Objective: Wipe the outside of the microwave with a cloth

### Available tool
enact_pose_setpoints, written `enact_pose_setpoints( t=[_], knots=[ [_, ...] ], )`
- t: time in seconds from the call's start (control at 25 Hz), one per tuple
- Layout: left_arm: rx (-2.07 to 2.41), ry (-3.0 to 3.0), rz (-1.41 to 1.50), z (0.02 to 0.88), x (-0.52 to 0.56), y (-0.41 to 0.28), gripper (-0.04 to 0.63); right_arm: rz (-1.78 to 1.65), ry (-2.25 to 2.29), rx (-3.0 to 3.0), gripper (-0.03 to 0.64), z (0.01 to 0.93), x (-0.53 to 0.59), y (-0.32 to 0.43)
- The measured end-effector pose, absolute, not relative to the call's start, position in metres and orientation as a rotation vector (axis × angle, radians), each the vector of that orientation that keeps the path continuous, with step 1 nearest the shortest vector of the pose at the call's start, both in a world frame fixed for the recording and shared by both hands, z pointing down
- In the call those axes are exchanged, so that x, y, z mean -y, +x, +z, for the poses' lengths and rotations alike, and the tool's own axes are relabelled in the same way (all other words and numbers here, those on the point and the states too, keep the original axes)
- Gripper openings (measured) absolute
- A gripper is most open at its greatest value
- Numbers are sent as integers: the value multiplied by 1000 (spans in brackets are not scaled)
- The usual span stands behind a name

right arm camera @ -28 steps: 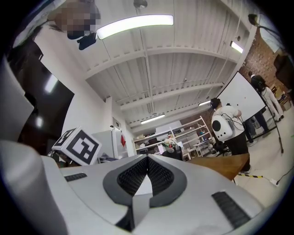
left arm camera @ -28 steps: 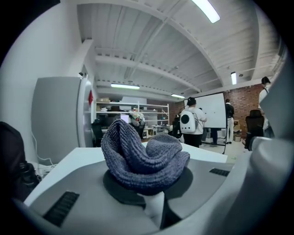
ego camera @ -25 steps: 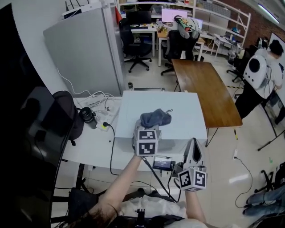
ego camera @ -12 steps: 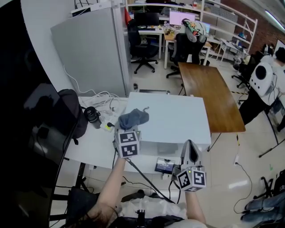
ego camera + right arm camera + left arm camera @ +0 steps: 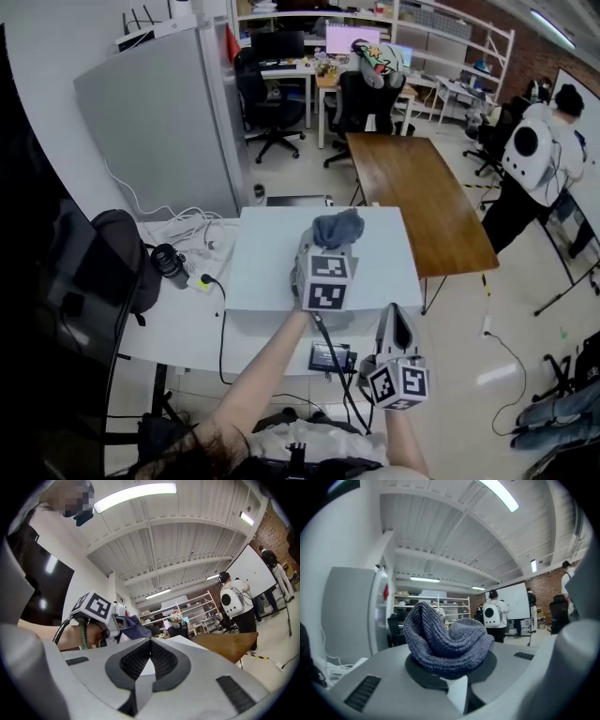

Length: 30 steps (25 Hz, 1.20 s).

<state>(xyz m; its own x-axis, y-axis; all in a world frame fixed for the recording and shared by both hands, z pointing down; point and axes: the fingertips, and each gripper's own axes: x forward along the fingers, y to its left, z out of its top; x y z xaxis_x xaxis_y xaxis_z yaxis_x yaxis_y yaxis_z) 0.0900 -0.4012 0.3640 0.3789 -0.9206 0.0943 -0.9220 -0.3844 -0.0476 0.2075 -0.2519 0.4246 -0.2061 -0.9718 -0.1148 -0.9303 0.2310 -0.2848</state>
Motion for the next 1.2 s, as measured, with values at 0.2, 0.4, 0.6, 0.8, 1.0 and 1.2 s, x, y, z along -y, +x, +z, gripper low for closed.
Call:
enact_pose_setpoints(
  t=[0.2, 0.4, 0.6, 0.8, 1.0, 1.2],
  knots=[
    [1502, 2704, 256, 379, 423, 188, 54, -200, -1899, -2147, 17, 419, 243, 252],
    [1433, 2677, 382, 415, 447, 221, 54, -198, -1972, -2071, 17, 420, 237, 282],
    [1511, 2595, 373, 427, 466, 187, 54, -212, -1955, -2092, 17, 424, 241, 280],
    [1739, 2519, 446, 422, 478, 107, 54, -230, -1875, -2170, 17, 425, 250, 253],
    [1946, 2381, 448, 414, 467, 12, 54, -243, -1760, -2266, 17, 423, 258, 212],
    [2125, 2215, 414, 409, 442, -75, 54, -259, -1640, -2358, 17, 420, 259, 170]
  ],
)
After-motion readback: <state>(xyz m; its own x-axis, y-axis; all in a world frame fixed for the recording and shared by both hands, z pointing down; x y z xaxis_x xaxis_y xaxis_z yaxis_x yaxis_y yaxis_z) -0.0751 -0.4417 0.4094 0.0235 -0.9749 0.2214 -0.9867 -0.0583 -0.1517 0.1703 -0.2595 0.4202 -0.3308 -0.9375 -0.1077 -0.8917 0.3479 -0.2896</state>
